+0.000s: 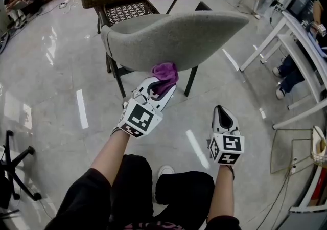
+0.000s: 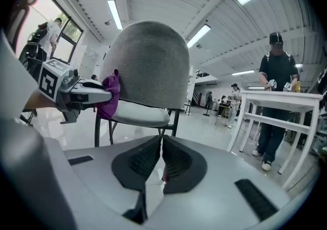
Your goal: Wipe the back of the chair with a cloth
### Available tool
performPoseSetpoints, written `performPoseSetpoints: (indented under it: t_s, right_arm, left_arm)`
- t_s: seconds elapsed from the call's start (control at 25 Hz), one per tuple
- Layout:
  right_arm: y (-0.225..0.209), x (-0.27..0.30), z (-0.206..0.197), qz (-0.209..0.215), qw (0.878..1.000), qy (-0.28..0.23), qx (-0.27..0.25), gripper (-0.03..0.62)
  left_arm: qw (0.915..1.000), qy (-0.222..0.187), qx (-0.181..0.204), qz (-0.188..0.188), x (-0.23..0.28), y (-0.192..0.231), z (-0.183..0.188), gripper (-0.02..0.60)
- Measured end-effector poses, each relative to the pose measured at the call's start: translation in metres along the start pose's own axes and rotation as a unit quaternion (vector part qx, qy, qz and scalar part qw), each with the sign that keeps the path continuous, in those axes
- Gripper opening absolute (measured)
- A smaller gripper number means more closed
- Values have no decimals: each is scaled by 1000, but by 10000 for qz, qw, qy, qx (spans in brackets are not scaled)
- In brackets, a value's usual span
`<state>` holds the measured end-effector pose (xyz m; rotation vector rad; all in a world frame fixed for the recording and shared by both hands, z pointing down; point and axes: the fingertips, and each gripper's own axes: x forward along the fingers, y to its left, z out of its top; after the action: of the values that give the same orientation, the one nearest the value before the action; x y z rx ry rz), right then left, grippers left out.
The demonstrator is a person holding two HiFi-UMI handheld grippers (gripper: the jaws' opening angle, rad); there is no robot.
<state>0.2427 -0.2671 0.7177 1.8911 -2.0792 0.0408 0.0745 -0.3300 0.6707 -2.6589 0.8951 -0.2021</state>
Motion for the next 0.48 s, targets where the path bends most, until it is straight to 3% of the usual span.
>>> performPoseSetpoints:
  t_s: [0.16,0.32,0.48]
  right_arm:
    - [-2,2,-3,57,10000,0,52,29]
    - [9,13,2,213,9997,-77,101,29]
    - [24,25,7,402,9991,-120,72,29]
  left_arm:
    - [9998,-27,105,-154,6,-15,6,71]
    - [9996,-227,100,-155,-22,-10,15,71]
    - [9992,-340,-78,213,-64,10,14,71]
